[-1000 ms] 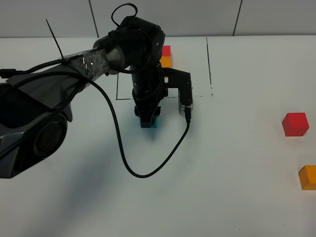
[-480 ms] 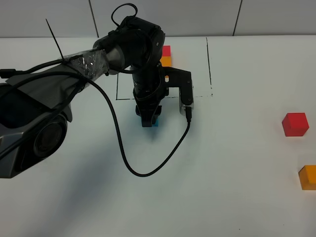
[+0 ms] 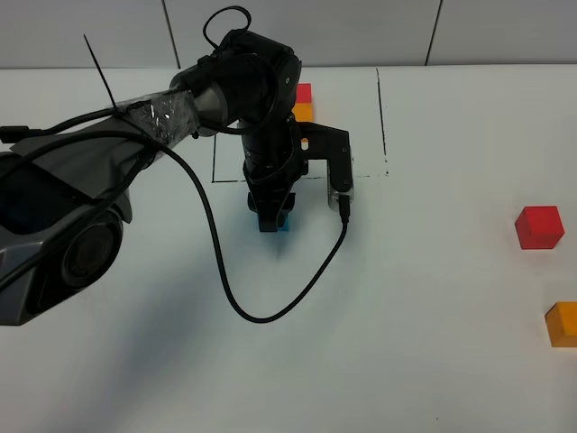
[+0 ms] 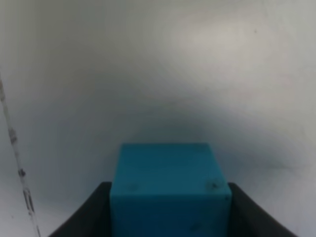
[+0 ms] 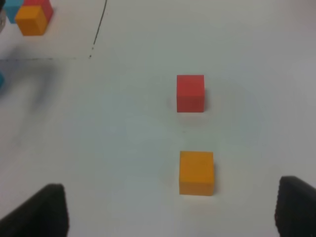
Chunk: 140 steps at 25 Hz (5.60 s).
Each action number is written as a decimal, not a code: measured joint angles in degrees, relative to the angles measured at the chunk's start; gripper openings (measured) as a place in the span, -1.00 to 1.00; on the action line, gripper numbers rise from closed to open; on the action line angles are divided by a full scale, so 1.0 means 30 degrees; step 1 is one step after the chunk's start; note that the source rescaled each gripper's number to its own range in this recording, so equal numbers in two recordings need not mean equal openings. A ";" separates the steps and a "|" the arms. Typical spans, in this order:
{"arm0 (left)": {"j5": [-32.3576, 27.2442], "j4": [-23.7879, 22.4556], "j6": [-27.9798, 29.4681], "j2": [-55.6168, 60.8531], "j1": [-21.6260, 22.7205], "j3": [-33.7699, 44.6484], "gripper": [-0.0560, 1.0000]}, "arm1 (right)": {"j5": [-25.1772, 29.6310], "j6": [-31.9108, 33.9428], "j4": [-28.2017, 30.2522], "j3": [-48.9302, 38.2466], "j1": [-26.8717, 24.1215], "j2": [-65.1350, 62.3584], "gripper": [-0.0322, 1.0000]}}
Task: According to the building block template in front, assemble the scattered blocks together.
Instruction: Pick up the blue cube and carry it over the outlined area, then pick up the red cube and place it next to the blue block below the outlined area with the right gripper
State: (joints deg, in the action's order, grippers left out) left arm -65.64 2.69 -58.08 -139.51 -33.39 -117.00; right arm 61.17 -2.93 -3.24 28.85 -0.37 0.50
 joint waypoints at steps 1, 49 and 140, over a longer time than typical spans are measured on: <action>0.0045 0.0000 0.0000 0.0000 0.0000 0.0000 -0.67 | 0.0000 0.0000 0.0000 0.0000 0.0000 0.0000 0.44; 0.5317 -0.1883 1.6805 3.2472 0.9912 2.4277 1.00 | 0.0000 0.0000 0.0000 0.0000 0.0000 0.0000 0.44; 0.1719 0.0073 1.7376 4.6612 1.1273 2.9337 0.38 | 0.0000 0.0000 0.0000 0.0000 0.0000 0.0000 0.44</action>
State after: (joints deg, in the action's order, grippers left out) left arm -60.48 2.91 -5.96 0.33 0.43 -28.99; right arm 61.17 -2.93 -3.24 28.85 -0.37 0.50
